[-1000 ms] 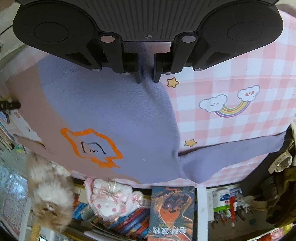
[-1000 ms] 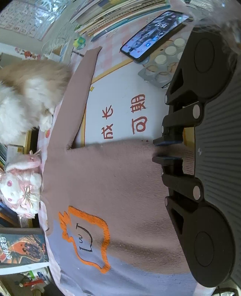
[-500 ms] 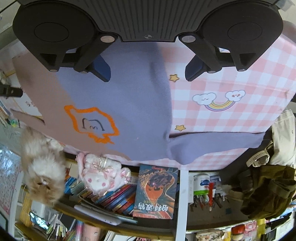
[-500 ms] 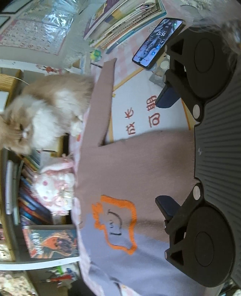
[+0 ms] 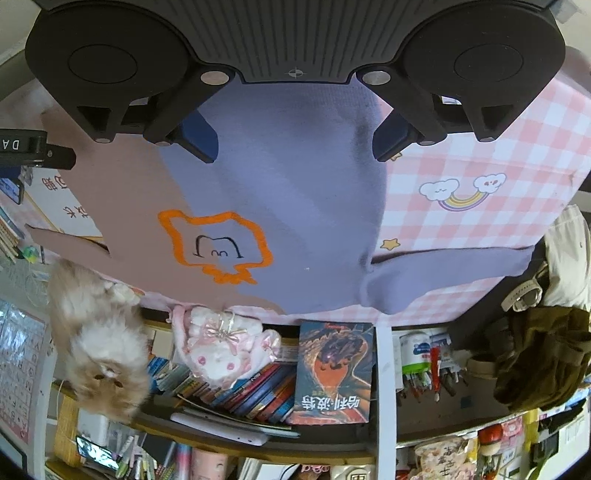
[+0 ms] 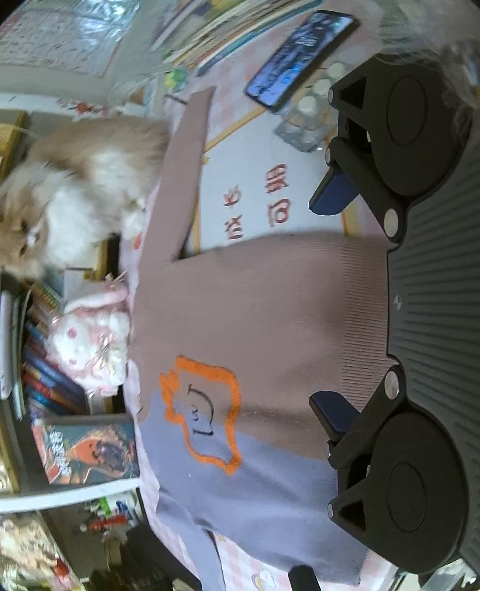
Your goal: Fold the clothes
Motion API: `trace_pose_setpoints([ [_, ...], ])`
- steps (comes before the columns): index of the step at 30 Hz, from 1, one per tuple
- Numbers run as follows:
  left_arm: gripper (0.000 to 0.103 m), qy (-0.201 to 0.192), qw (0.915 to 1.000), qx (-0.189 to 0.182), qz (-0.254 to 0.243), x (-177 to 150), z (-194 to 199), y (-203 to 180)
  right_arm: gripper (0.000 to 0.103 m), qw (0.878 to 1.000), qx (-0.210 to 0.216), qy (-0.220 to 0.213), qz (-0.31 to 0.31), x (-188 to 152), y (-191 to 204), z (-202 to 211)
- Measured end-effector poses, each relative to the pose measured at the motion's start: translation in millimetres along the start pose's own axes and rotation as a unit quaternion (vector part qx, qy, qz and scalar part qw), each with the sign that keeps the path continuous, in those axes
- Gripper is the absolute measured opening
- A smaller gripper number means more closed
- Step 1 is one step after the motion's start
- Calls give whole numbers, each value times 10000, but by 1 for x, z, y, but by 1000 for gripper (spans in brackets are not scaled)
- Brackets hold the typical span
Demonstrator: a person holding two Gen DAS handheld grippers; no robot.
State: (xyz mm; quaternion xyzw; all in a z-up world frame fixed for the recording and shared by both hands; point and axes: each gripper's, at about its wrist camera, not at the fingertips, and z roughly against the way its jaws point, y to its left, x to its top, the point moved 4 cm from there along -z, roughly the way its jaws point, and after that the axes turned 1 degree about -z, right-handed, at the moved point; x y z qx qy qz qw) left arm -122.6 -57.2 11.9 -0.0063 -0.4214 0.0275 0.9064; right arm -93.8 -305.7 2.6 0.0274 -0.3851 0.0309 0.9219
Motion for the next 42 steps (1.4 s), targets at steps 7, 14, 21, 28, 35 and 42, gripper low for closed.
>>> trace_pose_setpoints([
  [7,93,114,9999,128,24,-6,6,-9,103,9999,158,21,-29,-2,-11,-3],
  [14,93,161,9997,137,112,-6,2,-9,103,9997,253,-2,26,0,-12,-4],
  [21,93,201,9998,-62,-70,-4,-6,2,103,9998,93,92,-169,-1,-9,-8],
  [28,93,240,9980,-439,-388,9,-19,34,103,9980,-221,157,-566,-1,14,-12],
  [35,93,238,9954,-758,-541,22,-35,82,103,9954,-543,134,-783,-2,63,-9],
  [42,93,115,9963,-727,-433,34,-54,140,103,9943,-695,130,-799,-5,113,-11],
])
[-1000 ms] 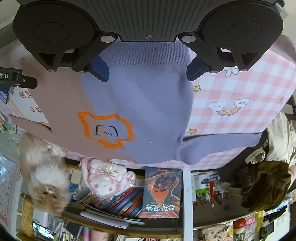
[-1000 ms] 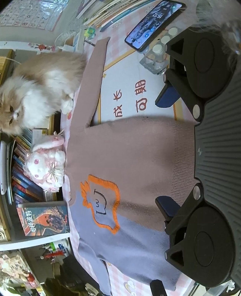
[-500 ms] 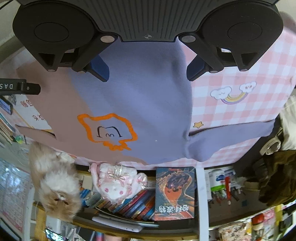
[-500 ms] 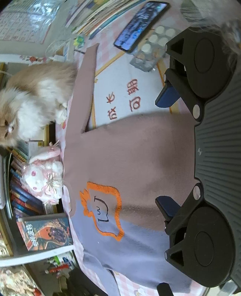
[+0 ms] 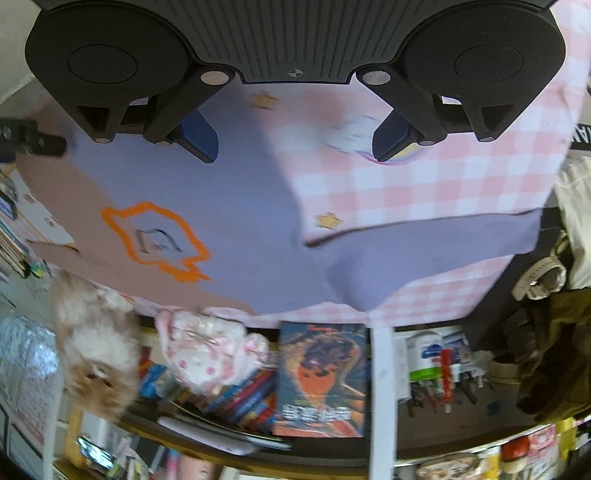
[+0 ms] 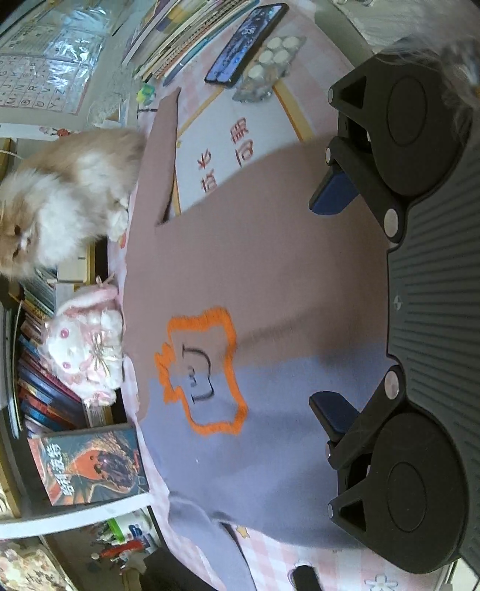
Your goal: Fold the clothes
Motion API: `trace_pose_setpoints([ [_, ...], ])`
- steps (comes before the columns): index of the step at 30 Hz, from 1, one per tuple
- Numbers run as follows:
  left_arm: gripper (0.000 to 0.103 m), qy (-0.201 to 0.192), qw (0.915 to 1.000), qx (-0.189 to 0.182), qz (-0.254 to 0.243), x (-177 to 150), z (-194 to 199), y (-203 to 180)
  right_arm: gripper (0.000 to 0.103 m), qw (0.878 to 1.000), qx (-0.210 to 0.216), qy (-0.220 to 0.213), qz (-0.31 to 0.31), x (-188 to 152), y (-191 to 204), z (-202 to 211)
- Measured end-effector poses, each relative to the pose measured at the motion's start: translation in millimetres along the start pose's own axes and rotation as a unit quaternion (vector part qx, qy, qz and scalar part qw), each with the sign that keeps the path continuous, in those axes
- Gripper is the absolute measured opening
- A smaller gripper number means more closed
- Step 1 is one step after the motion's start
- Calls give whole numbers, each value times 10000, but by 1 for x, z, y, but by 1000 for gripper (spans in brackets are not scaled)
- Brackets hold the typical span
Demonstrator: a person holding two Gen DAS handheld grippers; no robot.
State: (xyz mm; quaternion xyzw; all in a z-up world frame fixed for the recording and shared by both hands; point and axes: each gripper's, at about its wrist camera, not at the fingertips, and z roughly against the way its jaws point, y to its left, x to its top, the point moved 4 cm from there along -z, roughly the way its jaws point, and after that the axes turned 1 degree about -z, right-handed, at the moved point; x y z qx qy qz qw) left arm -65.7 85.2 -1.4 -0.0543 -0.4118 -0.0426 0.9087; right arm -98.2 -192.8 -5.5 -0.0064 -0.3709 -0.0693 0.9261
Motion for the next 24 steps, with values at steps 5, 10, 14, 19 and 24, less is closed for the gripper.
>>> trace_pose_setpoints([
  [5,93,-124,9995,242,182,8,-12,47,103,9999,-74,16,108,-4,27,5],
  [10,93,-216,9976,513,406,17,-25,86,103,9997,-195,108,126,-8,41,7],
  [14,93,-277,9958,650,574,22,-30,111,103,9995,-212,142,196,-6,51,5],
  [19,93,-369,9933,726,823,29,-37,135,103,9990,-199,163,359,-3,64,2],
  [24,92,-422,9899,749,1124,34,-46,152,103,9985,-203,195,461,1,71,-2],
])
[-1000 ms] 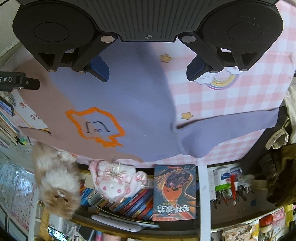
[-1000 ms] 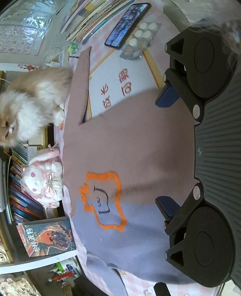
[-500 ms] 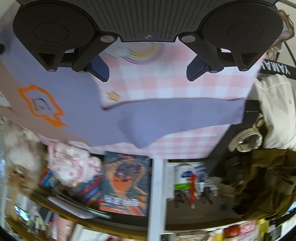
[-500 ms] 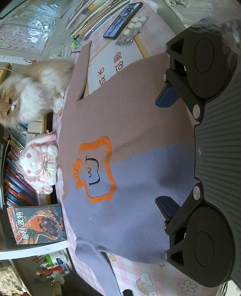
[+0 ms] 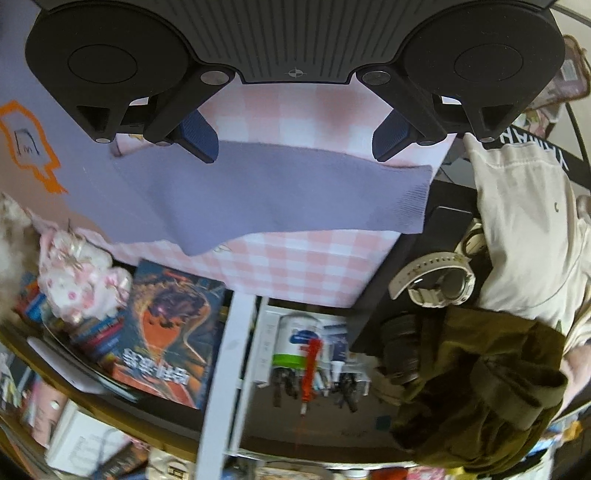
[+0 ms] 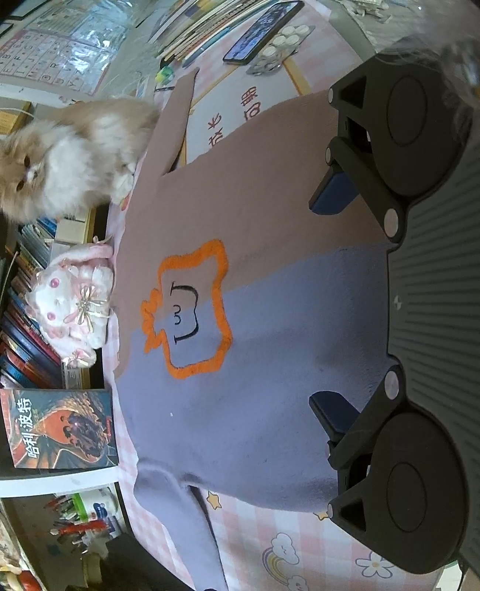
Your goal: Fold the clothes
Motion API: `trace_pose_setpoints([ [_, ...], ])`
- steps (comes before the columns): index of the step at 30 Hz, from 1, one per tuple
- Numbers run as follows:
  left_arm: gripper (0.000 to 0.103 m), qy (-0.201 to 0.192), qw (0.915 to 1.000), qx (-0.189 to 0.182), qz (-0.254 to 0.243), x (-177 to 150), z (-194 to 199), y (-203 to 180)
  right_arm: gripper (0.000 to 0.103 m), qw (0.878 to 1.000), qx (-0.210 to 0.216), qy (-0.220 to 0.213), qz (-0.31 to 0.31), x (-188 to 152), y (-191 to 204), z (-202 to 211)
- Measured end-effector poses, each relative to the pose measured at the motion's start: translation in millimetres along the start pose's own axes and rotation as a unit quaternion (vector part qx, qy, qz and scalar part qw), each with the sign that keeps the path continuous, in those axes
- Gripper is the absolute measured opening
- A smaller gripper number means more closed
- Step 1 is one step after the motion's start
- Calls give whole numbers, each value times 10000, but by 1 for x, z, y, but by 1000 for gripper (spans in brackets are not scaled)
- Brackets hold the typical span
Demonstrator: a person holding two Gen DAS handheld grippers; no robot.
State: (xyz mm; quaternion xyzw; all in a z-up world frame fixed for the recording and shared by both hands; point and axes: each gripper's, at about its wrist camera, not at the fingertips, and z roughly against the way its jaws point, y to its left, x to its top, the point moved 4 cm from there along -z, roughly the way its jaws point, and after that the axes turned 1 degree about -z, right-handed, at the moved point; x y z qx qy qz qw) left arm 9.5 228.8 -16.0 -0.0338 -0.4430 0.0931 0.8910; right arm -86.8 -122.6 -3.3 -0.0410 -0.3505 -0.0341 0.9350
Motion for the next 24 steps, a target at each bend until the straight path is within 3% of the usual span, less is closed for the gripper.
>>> trace_pose_setpoints([
  [6,91,-107,9991,198,348,7,-13,19,103,9999,66,28,151,5,7,-5],
  [8,82,-89,9982,276,528,8,-18,27,103,9998,73,12,190,8,9,-6],
  [14,75,125,9915,416,1227,9,-33,50,103,9998,26,18,209,13,9,-7],
  [20,67,6,9824,400,1824,10,-40,61,103,9998,-85,38,155,12,1,-6],
  [24,61,-93,9758,102,2181,13,-49,61,103,9998,-185,72,95,10,-5,-5],
])
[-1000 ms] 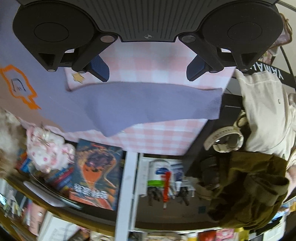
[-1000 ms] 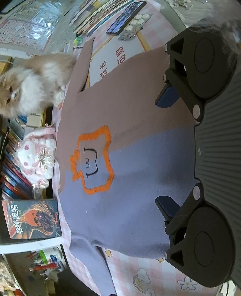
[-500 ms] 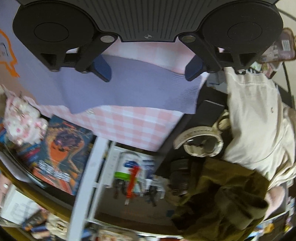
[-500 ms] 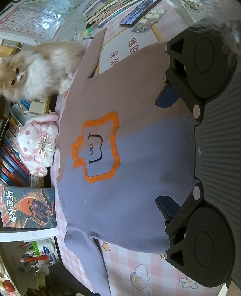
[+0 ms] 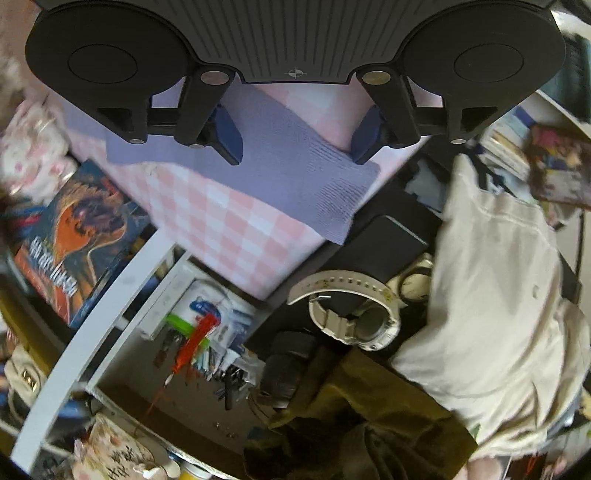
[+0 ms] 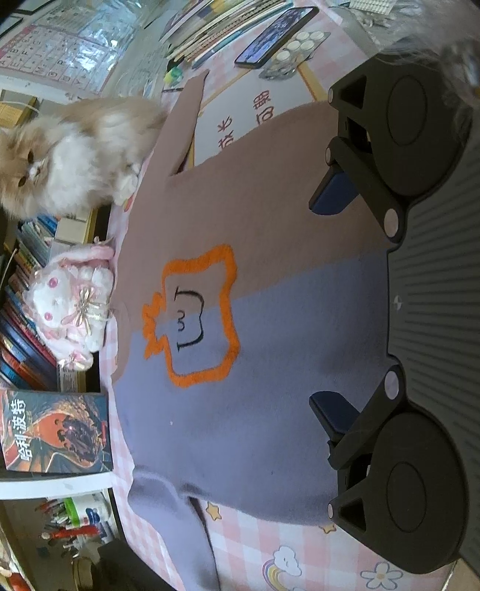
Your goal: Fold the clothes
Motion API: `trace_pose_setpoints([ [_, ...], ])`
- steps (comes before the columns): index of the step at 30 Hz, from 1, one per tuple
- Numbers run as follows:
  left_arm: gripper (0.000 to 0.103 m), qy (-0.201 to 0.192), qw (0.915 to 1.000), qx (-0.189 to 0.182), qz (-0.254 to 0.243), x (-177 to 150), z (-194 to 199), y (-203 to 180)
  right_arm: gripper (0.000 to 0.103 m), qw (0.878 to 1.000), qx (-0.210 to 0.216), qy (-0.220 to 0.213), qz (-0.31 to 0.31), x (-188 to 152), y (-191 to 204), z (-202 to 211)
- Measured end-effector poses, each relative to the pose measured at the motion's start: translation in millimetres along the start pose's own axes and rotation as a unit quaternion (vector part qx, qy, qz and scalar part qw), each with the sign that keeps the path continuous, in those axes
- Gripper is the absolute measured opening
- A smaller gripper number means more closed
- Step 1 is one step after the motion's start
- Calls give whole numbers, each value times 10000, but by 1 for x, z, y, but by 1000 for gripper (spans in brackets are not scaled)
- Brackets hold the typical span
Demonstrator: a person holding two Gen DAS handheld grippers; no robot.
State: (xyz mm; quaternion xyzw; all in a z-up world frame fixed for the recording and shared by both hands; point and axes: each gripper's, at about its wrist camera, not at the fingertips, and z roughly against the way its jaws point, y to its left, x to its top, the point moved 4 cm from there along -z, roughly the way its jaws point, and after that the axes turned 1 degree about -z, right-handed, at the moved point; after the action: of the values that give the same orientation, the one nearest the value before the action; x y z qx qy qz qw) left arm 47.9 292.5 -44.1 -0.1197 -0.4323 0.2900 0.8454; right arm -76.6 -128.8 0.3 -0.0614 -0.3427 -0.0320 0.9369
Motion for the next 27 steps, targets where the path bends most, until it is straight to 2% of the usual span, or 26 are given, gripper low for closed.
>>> trace_pose_setpoints([
  [3,58,241,9984,-464,210,-5,-8,-12,103,10000,-52,18,-29,-1,-3,1],
  [5,58,315,9972,-630,238,-10,-11,-21,103,10000,-69,25,-31,-2,-4,2],
  [6,58,299,9973,-627,237,-11,-12,-24,103,10000,-73,23,-27,-2,-4,2],
  [8,41,230,9976,-541,363,-10,-14,-20,103,10000,-86,18,-21,-3,-4,3],
  [10,36,165,9966,-469,650,-6,-16,-11,103,9999,-108,10,-27,-3,-6,4],
  [15,36,74,9906,-399,1308,5,-19,8,103,9998,-189,-8,-113,-4,-13,5],
  [19,35,-2,9885,-424,1454,4,-20,11,103,9997,-206,-25,-110,-4,-16,6],
  [21,24,-5,9877,-373,1520,3,-22,14,103,9997,-208,-35,-83,-4,-16,6],
  [23,3,44,9844,-308,1730,2,-24,21,103,9998,-198,-44,-52,-4,-17,6],
  [25,3,69,9804,-331,1940,2,-24,28,103,9998,-173,-63,-11,-4,-19,7],
  [27,3,-7,9831,-267,1812,3,-19,24,103,9999,-144,-90,28,-3,-21,7],
])
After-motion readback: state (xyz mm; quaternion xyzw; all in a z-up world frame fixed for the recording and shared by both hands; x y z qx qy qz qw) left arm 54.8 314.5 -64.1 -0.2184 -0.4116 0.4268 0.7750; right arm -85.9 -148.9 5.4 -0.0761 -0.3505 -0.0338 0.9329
